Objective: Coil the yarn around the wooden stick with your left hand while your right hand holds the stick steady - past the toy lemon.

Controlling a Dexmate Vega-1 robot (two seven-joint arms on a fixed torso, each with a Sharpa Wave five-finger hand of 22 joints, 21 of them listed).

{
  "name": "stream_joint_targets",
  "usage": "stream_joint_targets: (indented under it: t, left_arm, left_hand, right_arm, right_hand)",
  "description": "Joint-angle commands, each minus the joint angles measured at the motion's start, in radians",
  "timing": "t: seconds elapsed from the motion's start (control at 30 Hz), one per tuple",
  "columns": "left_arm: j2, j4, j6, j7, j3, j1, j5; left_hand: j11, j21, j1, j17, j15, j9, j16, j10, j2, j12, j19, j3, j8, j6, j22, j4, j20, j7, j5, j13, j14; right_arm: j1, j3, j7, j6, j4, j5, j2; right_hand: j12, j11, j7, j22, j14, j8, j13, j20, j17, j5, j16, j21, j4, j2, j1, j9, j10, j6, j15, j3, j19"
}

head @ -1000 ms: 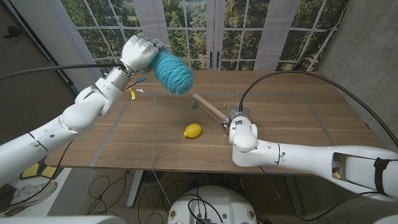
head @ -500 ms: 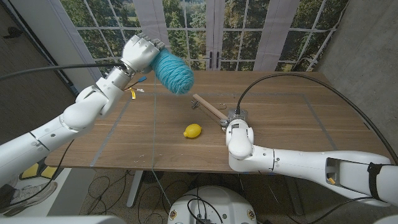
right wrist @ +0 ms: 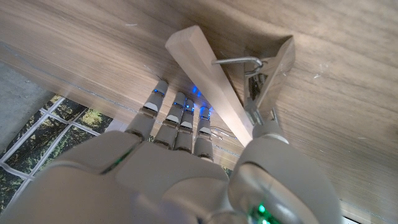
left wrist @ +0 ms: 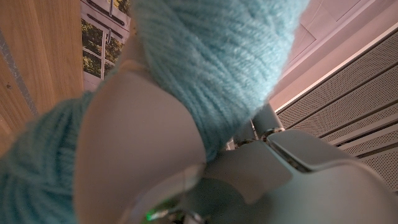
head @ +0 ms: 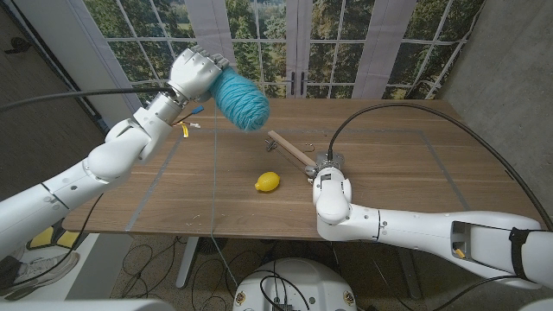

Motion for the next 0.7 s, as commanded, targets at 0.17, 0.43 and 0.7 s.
stream_joint_targets:
  t: [0.17, 0.43, 0.7]
  left_arm:
    - [0.007, -0.007, -0.005, 0.008, 0.002, 0.006, -0.003]
    - [0.01, -0.002, -0.001, 0.001, 0.0, 0.017, -0.007]
    - [0.011, -0.003, -0.005, 0.014, -0.001, 0.019, -0.01]
  left_hand:
    - [-0.074, 0.055, 0.124, 0.275, -0.374, 0.003, 0.002, 0.094, 0.181, -0.028, 0.09, 0.097, 0.008, 0.038, -0.049, 0.036, -0.234, -0.049, 0.001, 0.026, 0.39]
    - [-0.074, 0.064, 0.122, 0.278, -0.374, 0.002, 0.002, 0.098, 0.18, -0.032, 0.087, 0.099, 0.009, 0.038, -0.059, 0.035, -0.234, -0.049, 0.001, 0.03, 0.391]
    - [-0.072, 0.072, 0.121, 0.278, -0.374, 0.003, 0.001, 0.101, 0.18, -0.038, 0.084, 0.101, 0.009, 0.037, -0.067, 0.034, -0.234, -0.049, 0.001, 0.032, 0.39]
  right_arm:
    - [-0.424, 0.428, -0.544, 0.346, 0.185, -0.715, 0.154]
    - [-0.422, 0.435, -0.595, 0.364, 0.19, -0.696, 0.149]
    - [-0.43, 0.442, -0.681, 0.381, 0.174, -0.689, 0.133]
  right_hand:
    - [0.411, -0.173, -0.093, 0.115, 0.499, 0.169, 0.294, -0.171, 0.516, 0.008, 0.443, 0.22, 0.015, 0.074, 0.754, 0.08, 0.525, 0.572, -0.194, -0.002, 0.184]
    - [0.425, -0.172, -0.097, 0.124, 0.497, 0.179, 0.317, -0.179, 0.544, 0.014, 0.441, 0.239, 0.02, 0.073, 0.759, 0.101, 0.523, 0.57, -0.194, -0.015, 0.18]
    - [0.432, -0.174, -0.101, 0.127, 0.496, 0.185, 0.328, -0.183, 0.558, 0.018, 0.439, 0.248, 0.022, 0.073, 0.763, 0.111, 0.522, 0.571, -0.194, -0.021, 0.177]
